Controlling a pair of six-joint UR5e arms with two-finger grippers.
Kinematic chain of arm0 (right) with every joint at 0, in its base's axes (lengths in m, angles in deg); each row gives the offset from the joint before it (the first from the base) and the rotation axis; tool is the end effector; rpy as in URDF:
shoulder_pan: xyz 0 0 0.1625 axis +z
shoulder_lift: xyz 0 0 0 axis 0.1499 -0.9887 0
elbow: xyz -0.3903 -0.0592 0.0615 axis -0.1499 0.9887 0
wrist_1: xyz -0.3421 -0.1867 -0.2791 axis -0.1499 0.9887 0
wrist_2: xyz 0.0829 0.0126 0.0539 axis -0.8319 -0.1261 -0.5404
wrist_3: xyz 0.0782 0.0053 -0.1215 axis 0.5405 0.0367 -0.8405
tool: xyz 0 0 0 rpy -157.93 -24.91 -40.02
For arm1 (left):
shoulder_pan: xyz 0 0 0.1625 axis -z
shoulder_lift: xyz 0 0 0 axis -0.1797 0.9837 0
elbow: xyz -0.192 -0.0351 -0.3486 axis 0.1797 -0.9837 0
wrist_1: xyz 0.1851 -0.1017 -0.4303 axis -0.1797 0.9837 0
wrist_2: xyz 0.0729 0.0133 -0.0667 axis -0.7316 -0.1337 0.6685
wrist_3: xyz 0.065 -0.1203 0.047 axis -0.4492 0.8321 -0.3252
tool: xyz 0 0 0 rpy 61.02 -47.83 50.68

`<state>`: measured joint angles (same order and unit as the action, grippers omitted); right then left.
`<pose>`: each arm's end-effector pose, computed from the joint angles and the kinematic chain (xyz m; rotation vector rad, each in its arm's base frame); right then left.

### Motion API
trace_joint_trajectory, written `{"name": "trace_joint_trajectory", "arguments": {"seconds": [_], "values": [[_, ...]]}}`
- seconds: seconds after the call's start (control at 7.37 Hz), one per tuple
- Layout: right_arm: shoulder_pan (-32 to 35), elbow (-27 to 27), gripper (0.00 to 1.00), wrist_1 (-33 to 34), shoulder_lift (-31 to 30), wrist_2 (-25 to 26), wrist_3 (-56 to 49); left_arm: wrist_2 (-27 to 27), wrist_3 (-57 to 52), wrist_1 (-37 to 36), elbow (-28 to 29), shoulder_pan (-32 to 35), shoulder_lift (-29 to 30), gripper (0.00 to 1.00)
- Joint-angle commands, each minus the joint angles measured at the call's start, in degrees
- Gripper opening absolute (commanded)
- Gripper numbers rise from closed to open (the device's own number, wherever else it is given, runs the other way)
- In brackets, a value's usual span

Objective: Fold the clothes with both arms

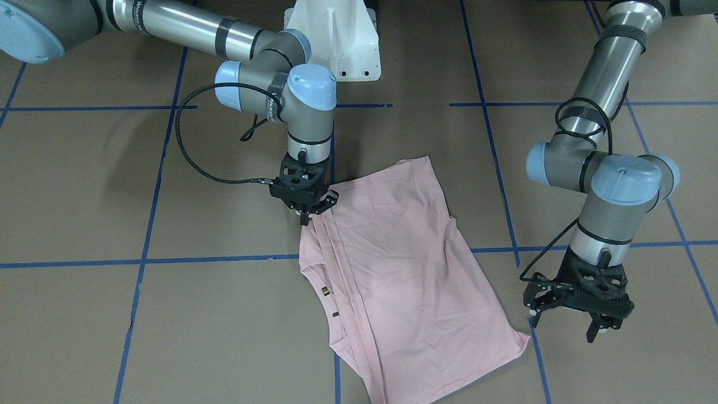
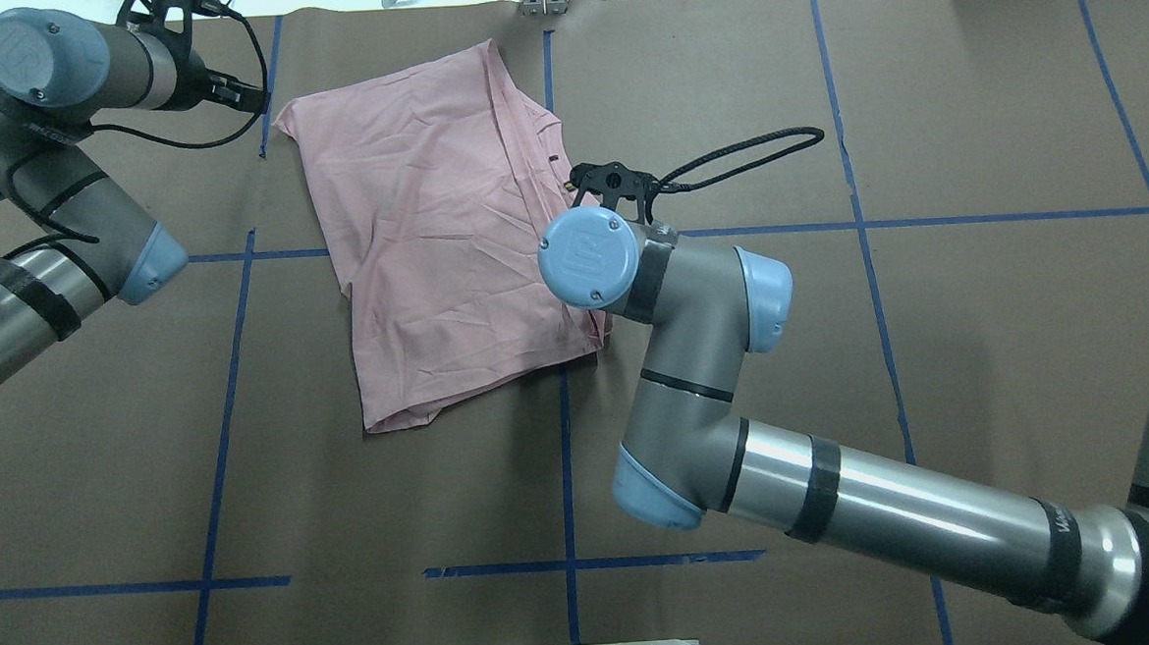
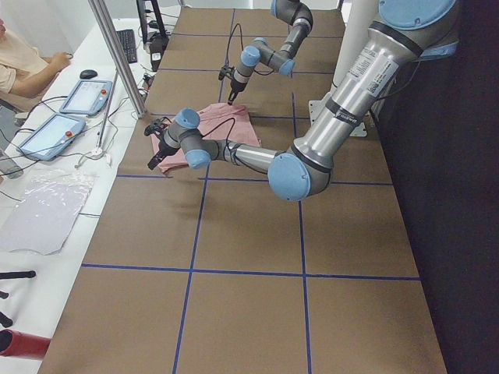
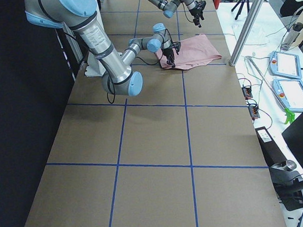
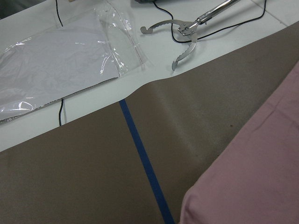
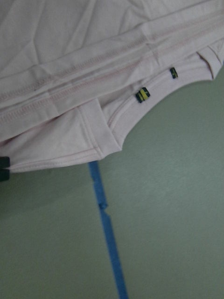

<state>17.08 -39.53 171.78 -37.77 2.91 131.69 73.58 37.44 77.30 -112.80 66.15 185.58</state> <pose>-0.6595 -0.4807 0.2008 0.2889 -0.6973 0.3738 0.3920 -0.7714 0.4221 0.7649 0.6679 0.1370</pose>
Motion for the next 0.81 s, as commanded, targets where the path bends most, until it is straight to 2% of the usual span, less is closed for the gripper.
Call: {"name": "trace_joint_trajectory", "arguments": {"seconds": [0.0, 0.14, 0.27, 0.54, 0.68], "values": [[-8.9, -16.2, 0.00, 5.6, -10.1, 6.8, 0.9, 0.1, 0.0, 0.0, -0.2, -0.1, 0.0, 1.00], [-13.8, -21.6, 0.00, 6.2, -14.2, 11.7, 2.4, 0.1, 0.0, 0.0, -0.7, -0.2, 0.0, 1.00], [-15.2, -24.7, 0.00, 6.3, -17.1, 12.2, 3.3, 0.1, 0.1, 0.0, -1.4, -0.2, -0.1, 1.00], [-15.6, -25.9, 0.00, 6.2, -19.4, 12.3, 3.4, 0.1, 0.1, 0.0, -1.9, -0.3, -0.3, 1.00], [-15.9, -26.0, 0.24, 6.2, -19.3, 12.4, 3.5, 0.2, 0.1, -0.2, -3.5, -0.4, -0.6, 1.00]]}}
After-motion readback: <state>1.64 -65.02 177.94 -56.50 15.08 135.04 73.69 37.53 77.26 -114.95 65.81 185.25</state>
